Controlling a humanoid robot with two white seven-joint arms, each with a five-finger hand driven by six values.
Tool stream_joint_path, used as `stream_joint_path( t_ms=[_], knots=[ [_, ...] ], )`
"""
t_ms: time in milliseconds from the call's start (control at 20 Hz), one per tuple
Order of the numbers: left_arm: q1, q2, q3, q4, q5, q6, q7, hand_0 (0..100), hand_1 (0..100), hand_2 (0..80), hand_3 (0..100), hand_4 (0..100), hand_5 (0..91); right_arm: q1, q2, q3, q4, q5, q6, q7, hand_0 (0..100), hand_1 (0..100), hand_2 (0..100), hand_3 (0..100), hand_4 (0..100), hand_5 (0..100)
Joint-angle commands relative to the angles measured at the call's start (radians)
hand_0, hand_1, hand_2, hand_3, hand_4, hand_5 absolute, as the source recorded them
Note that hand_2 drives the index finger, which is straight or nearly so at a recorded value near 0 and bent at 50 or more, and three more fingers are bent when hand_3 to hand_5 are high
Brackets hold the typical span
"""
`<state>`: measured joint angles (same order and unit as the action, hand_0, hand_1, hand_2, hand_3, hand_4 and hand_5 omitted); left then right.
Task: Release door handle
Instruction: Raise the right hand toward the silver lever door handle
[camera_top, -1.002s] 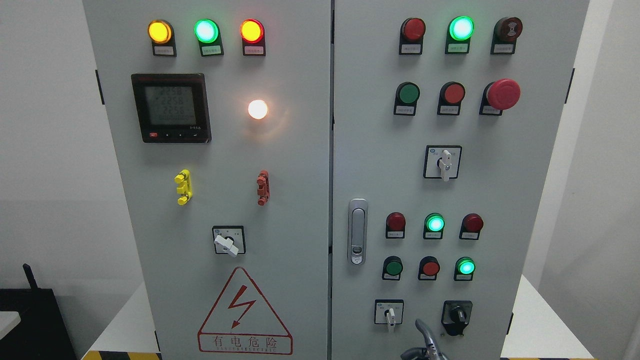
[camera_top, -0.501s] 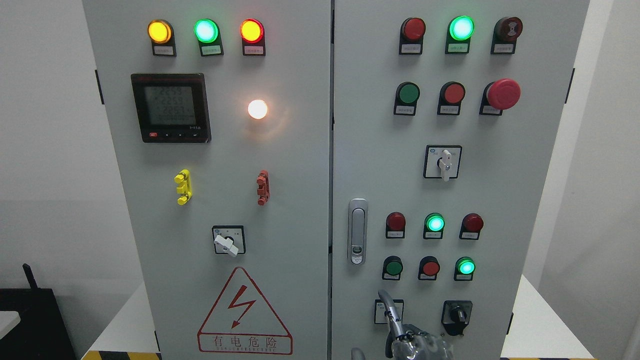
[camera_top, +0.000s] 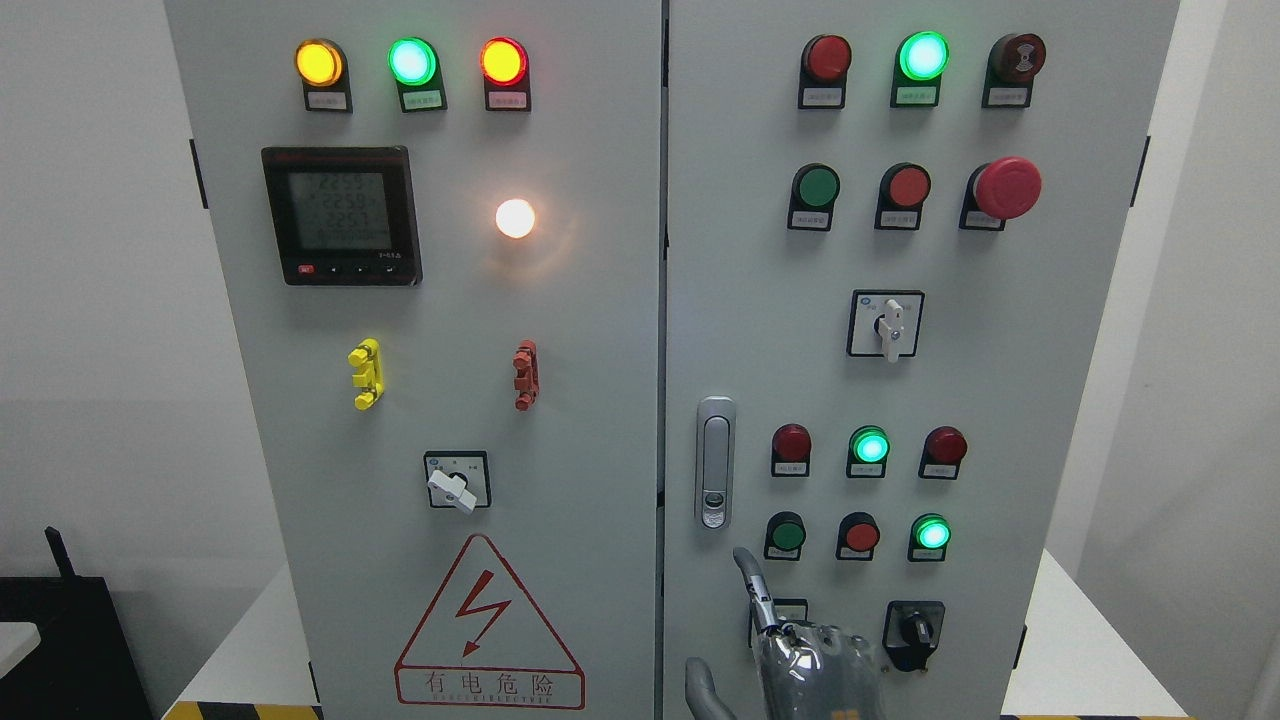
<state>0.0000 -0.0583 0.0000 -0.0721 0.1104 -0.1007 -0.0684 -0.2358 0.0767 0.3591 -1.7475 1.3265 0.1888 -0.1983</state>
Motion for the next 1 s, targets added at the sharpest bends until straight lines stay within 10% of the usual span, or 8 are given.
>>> stream_joint_path(
  t_ms=[0,952],
  knots=[
    [-0.002,0.000,-0.012,0.000,0.000,-0.007,-0.001,12,39,0.0,0,0,0.0,-0.036,0.012,0.004,0.062,0.013,0.006,0.025,39,36,0,100,100,100],
    [-0.002,0.000,-0.012,0.000,0.000,-0.007,-0.001,12,39,0.0,0,0,0.0,-0.079,0.012,0.004,0.059,0.007,0.011,0.028,39,35,0,100,100,100]
  ],
)
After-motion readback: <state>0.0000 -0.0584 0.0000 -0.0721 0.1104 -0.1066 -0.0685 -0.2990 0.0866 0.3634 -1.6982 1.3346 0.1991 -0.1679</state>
